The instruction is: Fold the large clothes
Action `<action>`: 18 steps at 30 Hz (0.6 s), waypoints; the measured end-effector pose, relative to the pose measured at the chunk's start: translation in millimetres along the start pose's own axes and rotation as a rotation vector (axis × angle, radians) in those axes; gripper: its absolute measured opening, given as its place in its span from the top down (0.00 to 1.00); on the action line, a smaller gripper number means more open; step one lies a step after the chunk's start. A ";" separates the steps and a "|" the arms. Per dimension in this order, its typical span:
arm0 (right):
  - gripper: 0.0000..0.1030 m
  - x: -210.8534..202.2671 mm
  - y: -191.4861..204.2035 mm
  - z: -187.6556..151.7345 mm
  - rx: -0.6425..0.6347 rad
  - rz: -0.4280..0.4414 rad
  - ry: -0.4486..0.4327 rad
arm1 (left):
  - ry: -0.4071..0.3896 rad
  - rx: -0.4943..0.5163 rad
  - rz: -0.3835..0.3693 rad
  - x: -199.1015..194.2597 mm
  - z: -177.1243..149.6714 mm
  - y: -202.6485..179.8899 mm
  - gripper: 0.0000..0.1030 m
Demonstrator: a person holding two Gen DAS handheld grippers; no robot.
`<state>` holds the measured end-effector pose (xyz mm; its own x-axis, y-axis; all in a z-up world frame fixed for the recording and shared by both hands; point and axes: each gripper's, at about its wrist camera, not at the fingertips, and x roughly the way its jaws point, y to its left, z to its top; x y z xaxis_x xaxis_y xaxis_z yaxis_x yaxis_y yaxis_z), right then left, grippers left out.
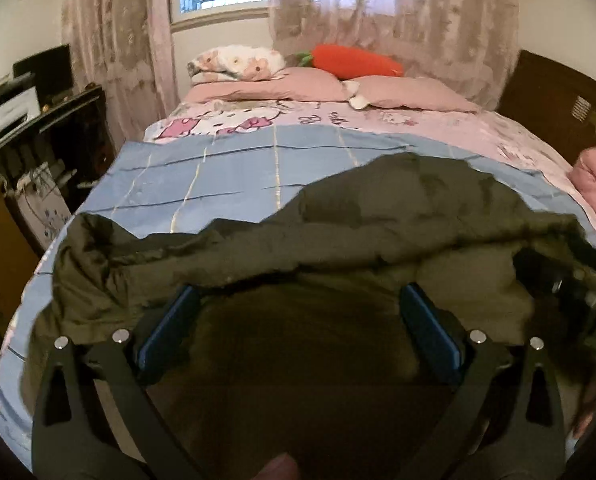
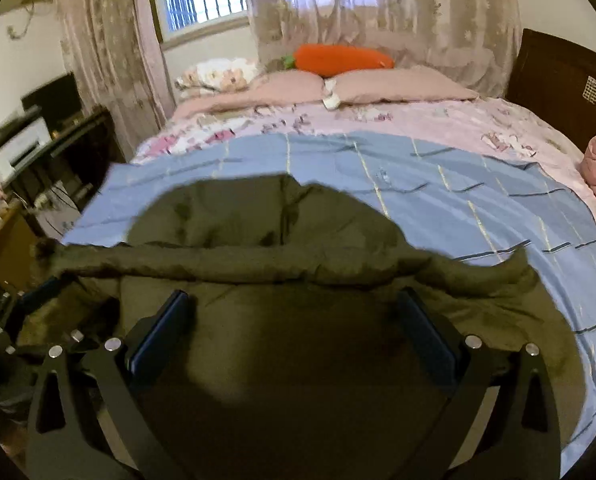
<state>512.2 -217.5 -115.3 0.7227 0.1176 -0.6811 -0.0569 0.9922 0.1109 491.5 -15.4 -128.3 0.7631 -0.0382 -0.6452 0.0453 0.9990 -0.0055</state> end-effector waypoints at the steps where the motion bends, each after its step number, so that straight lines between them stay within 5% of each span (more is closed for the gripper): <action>1: 0.01 9.4 -0.9 -1.3 -0.016 -0.020 -0.009 | 0.004 -0.012 0.004 8.4 0.9 2.2 0.02; 18: 0.01 97.8 -8.6 -18.3 0.008 -0.051 0.016 | 0.030 -0.038 -0.002 80.3 -20.4 1.2 0.02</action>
<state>570.8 -213.8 -196.1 0.7131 0.0676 -0.6978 -0.0150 0.9966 0.0811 539.6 -16.7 -195.7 0.7434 -0.0399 -0.6677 0.0217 0.9991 -0.0355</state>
